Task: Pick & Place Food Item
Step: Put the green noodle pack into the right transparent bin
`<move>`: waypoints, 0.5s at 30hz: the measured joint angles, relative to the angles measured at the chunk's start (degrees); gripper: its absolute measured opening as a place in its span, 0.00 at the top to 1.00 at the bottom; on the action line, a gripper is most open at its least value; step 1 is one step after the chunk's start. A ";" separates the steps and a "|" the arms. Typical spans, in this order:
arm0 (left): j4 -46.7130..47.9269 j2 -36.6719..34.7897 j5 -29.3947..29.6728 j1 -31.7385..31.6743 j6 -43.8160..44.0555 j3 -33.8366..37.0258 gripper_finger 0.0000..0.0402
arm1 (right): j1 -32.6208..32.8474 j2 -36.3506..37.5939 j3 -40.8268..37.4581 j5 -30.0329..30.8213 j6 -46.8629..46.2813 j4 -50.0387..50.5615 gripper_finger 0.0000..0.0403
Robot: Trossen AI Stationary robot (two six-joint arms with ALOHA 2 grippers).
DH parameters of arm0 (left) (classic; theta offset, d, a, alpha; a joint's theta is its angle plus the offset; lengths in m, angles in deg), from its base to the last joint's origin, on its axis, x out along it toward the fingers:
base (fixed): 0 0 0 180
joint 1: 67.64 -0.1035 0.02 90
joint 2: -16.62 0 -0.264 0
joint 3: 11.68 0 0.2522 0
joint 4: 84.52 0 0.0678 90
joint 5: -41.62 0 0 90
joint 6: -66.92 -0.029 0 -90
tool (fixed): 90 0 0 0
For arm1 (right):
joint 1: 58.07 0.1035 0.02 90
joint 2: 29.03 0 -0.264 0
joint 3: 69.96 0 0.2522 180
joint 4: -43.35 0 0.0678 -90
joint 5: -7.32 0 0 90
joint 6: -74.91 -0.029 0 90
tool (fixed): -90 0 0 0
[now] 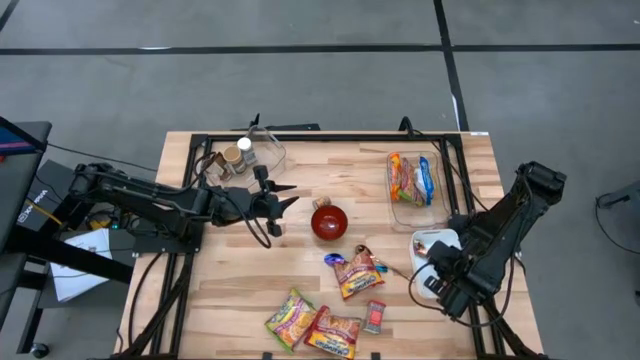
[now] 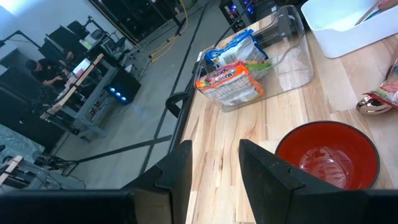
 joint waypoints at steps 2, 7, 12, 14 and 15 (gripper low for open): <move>0.02 -0.01 0.01 0.01 0.00 -0.01 0.68 | 0.00 0.00 0.00 0.16 -0.76 1.08 0.84; 0.04 0.00 0.02 -0.01 0.00 0.01 0.68 | 0.02 0.00 1.14 2.62 -1.41 3.72 0.84; 0.07 0.00 0.00 0.00 0.00 0.00 0.68 | 0.02 0.00 3.85 8.63 0.14 5.28 0.84; 0.07 0.00 0.00 0.01 0.00 -0.01 0.68 | 0.02 0.00 5.18 11.99 2.00 5.15 0.84; 0.10 0.00 -0.12 0.00 0.02 0.00 0.68 | 0.02 0.00 5.81 13.76 2.89 5.02 0.84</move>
